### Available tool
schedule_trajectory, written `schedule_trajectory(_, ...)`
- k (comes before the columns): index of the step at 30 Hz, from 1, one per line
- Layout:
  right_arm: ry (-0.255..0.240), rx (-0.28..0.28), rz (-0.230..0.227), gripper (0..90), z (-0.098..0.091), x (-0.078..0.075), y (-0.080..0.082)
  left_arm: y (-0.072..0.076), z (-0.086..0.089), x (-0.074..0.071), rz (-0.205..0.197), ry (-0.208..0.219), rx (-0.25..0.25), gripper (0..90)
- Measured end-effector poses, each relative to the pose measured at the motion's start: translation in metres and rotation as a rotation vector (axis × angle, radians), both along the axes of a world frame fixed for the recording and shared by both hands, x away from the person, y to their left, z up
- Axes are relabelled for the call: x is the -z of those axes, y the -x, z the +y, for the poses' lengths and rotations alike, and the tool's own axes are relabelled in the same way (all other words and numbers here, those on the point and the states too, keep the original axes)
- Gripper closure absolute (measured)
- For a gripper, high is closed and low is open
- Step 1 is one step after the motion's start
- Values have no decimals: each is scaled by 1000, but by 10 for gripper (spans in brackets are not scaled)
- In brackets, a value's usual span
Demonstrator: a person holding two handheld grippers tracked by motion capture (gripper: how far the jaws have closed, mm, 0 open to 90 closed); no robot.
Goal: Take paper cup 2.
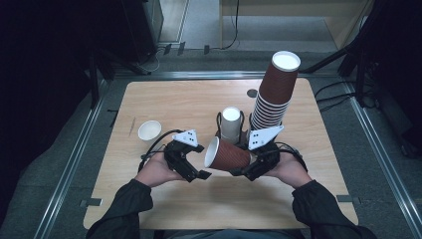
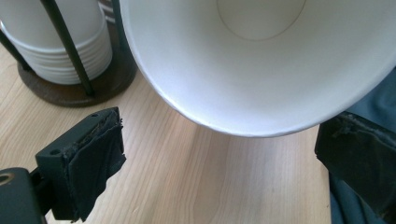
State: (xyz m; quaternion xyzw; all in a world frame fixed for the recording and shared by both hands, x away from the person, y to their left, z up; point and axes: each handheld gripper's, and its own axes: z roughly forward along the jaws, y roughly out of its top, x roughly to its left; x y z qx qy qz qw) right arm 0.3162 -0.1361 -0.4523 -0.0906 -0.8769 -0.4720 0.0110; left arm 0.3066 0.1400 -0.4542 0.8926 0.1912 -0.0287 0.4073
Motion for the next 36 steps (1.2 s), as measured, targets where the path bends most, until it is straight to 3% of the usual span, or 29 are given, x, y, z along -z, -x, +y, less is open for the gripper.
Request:
schedule_trajectory(7,-61,-20,7,205,2,1,0,1,-1,-6,3,100,8,14)
schedule_trajectory(13,-66,-39,21,205,10,5,2,2,-3,-7,2,125,10,14)
schedule_trajectory(20,-78,-50,44,205,16,11,3,2,-2,-9,10,183,2,55)
schedule_trajectory(23,-87,-50,39,208,15,11,2,2,-2,-11,4,185,2,74)
schedule_trajectory(28,-76,-50,55,207,15,9,2,1,-2,-12,33,168,10,101)
schedule_trajectory(32,-15,-16,89,131,17,10,2,0,0,-13,31,123,-2,103)
schedule_trajectory(34,2,1,79,130,17,10,2,-1,3,-13,32,109,-10,103)
schedule_trajectory(36,17,7,73,130,17,10,2,-1,4,-13,23,68,-16,103)
